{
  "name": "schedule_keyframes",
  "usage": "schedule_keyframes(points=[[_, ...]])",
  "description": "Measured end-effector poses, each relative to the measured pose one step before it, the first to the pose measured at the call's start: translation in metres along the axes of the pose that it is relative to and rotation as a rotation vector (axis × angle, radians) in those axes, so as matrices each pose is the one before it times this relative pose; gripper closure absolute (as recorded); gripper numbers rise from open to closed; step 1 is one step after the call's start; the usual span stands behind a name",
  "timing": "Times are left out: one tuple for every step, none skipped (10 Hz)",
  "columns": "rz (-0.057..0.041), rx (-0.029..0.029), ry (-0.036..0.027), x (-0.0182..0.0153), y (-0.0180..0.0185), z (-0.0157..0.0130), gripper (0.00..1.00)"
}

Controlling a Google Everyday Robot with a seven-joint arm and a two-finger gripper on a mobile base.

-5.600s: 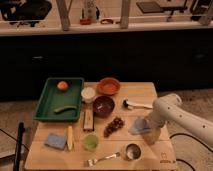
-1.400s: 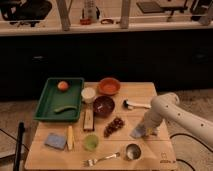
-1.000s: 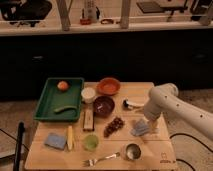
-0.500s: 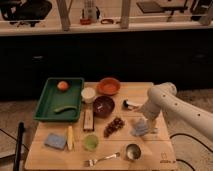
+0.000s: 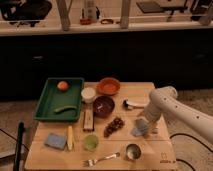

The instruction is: Place towel in red bowl

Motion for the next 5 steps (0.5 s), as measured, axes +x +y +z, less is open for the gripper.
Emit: schedule_keyframes(points=[[0.00263,-0.00041,0.00005,0.00152,0.00050,0.00068,0.60],[0.00174,-0.00082,0.00038,0.00106,0.00049,0.00015,0.69],[-0.00124,-0.00080,0.00101,0.00026,0.00001,-0.00086,0.80],[-0.00215,0.00182,0.00250,0.00026,-0.00085,-0.00203,0.92],[-0.00315,0.00143,0.00199,-0.00009,-0.00035,-0.00180,0.98]])
